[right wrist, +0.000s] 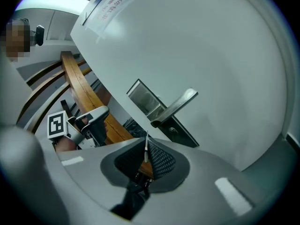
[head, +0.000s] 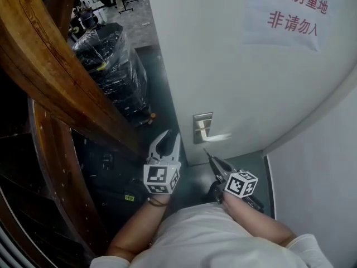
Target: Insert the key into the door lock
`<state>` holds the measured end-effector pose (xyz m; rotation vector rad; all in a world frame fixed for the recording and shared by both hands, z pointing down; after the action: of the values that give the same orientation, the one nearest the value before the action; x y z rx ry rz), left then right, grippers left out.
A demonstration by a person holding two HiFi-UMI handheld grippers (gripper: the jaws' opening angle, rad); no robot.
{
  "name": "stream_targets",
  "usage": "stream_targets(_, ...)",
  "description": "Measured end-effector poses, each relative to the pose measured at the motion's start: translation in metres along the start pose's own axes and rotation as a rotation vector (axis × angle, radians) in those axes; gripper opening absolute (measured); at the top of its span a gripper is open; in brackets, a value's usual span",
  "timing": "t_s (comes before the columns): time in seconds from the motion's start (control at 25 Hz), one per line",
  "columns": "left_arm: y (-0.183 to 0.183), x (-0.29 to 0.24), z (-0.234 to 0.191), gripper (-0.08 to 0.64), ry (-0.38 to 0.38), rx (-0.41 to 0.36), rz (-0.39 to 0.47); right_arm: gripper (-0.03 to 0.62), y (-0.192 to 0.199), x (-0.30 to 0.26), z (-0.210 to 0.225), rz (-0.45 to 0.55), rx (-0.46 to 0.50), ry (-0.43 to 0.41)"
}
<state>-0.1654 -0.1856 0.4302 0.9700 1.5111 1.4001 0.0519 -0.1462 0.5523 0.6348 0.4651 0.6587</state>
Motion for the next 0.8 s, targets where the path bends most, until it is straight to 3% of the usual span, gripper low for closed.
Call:
stream_targets(0.28,0.007,-0.038,-0.011,0.086,-0.023,0.003,-0.021,0.021,0.006,-0.026,0.037,-0.017,-0.163,0.000)
stream_targets(0.48,0.013,-0.052,-0.012,0.086,-0.041,0.001,-0.027,0.021,0.009,-0.042,0.066,0.028,-0.290,0.022)
stream_targets(0.8,0.014,-0.061,-0.008,0.086,-0.034,-0.005,-0.022,0.021,0.005,-0.071,0.075,0.057,-0.340,0.007)
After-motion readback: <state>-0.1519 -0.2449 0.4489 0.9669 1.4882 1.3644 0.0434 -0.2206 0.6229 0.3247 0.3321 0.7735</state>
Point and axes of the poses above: the fingertips, and each gripper's own axes: x backward along the fingers, z to its right, y out of its underside, the point moved 7 cm from there along x, backward along the fingers, and after that the axes turned 2 degrees about -x, right-handed, at the moved point
